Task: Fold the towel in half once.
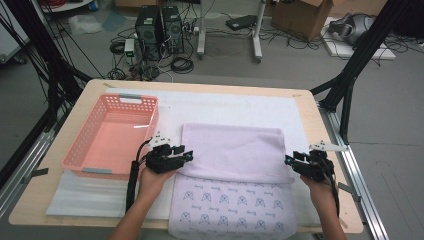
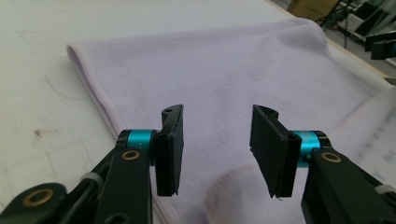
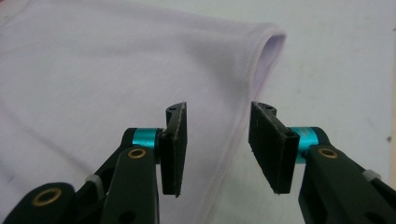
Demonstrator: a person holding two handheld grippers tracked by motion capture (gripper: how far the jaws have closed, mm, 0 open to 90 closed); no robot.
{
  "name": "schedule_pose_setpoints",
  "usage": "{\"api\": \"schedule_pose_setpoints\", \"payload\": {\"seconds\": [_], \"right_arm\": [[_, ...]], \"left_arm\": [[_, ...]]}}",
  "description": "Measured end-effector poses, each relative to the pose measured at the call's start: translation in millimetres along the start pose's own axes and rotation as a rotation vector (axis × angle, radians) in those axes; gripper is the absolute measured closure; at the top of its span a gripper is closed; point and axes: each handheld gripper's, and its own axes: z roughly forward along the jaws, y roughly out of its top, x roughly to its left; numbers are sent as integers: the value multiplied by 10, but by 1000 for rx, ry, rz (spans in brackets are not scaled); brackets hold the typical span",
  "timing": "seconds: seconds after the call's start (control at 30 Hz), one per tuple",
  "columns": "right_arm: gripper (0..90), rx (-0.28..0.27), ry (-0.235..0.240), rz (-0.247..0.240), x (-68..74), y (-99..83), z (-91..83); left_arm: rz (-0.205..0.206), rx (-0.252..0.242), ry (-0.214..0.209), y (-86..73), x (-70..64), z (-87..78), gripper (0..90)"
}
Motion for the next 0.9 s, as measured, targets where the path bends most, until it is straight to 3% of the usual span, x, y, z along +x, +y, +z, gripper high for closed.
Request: {"api": "schedule_pose_setpoints", "payload": {"seconds": [0.2,0.33,0.4,0.47,0.5,0.57,0.9], "right_arm": [[570,-4,67,-43,172,-176,-230],[569,39,76,-76,228,-293,-208],[589,67,64,-86,230,-349,-146],[760,101,75,-103,226,-392,-95],[816,107,83,-109,230,-401,-85],[864,113,86,-130,256,-414,-98],[867,94,140,-155,392,-557,-398]], "left_arm": [[11,41,-32,-188,-69,-26,501],[13,67,-41,-224,-104,37,502],[32,84,-18,-219,-131,52,589],[58,116,-8,-227,-159,59,792],[67,122,-5,-231,-175,57,824],[81,113,-3,-245,-200,17,848],[96,44,-52,-439,-328,-390,850]]}}
